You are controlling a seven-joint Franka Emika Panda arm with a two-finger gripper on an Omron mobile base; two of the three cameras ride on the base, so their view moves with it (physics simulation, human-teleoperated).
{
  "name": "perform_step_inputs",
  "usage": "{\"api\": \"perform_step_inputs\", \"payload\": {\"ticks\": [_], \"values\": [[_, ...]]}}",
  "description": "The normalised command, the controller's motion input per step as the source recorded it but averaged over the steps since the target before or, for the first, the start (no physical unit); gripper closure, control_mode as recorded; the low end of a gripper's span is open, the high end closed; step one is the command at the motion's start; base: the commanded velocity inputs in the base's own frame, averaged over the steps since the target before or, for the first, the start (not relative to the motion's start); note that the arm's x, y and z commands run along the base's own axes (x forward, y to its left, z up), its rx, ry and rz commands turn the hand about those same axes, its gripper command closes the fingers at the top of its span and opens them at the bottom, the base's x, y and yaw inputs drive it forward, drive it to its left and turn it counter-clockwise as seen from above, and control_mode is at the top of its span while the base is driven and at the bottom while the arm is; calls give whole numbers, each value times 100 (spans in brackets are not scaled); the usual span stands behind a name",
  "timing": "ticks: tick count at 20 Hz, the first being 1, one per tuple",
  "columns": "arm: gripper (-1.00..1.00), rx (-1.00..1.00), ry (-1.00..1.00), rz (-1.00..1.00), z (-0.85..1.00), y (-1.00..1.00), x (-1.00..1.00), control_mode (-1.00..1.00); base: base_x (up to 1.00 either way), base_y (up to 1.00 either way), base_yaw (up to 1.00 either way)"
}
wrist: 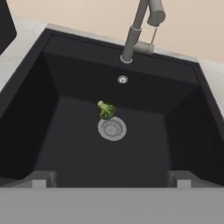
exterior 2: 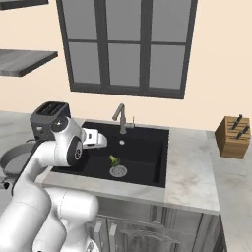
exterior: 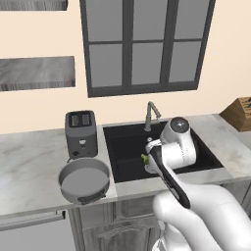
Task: Dump the broccoli from the pot into the sink. Then turn on the water and wash the broccoli. Then turn off the water and put the broccoli back in the pot.
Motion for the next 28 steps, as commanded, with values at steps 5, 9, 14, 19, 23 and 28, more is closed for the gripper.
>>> {"api": "perform_step_inputs", "payload": {"ticks": [5,9,14,19,23,28], "values": [[-100,5,0,-1,-24,3,39,-100,0,0,0],[-100,2,0,-2,-31,2,33,-100,0,0,0],[-100,0,0,-4,-32,0,24,-100,0,0,0],[-100,0,1,-5,-38,0,25,-100,0,0,0],[-100,0,6,-4,-29,0,32,-100,0,0,0],[-100,0,8,-3,-24,0,35,-100,0,0,0]]}}
